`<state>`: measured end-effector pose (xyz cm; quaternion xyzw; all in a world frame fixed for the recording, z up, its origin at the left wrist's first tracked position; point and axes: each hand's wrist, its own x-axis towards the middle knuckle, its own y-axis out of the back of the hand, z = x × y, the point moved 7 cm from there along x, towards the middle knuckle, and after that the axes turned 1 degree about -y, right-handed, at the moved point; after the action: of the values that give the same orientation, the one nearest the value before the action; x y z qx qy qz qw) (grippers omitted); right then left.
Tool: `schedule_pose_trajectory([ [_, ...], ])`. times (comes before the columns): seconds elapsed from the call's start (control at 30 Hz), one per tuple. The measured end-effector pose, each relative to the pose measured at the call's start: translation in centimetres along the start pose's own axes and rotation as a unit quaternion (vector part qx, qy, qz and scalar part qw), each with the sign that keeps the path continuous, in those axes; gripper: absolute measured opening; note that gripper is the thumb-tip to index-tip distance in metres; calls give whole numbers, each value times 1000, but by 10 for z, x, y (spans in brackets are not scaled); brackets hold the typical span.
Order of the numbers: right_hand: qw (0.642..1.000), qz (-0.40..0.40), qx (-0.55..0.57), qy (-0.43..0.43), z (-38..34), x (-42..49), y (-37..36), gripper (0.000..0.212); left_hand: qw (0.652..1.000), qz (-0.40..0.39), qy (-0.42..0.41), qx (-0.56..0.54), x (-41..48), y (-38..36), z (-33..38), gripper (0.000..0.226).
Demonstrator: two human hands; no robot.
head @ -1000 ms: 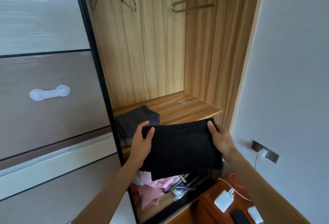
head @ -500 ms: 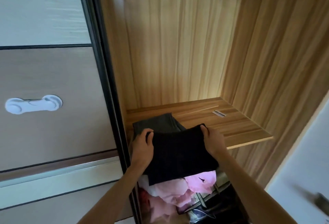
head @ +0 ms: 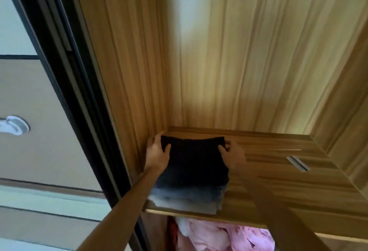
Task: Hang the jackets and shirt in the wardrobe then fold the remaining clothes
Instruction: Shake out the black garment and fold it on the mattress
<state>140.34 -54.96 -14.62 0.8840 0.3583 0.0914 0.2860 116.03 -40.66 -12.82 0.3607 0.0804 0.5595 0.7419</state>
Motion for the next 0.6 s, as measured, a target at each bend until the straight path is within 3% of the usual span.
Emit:
schedule_pose_trajectory([
  [0.1, 977, -14, -213, 16, 20, 12, -20, 48, 982, -46, -8, 184, -12, -33, -24, 55],
  [0.2, 948, 75, -208, 228, -4, -6, -30, 37, 941, -70, -150, 296, -39, -64, -12, 52],
  [0.27, 903, 54, -230, 360, -12, -31, -59, 38, 903, -111, -211, 358, -59, -86, -13, 55],
  [0.3, 885, 26, -268, 381, -5, -37, -76, 43, 892, -122, -212, 380, -66, -92, -17, 58],
  [0.37, 881, -31, -318, 350, 17, -39, -98, 53, 895, -122, -164, 397, -72, -92, -32, 64],
  [0.47, 891, -40, -312, 328, 31, -40, -98, 62, 915, -102, -89, 379, -77, -85, -44, 74],
  [0.6, 887, -47, -293, 353, 42, -57, -97, 72, 922, -112, -88, 361, -84, -87, -47, 78],
])
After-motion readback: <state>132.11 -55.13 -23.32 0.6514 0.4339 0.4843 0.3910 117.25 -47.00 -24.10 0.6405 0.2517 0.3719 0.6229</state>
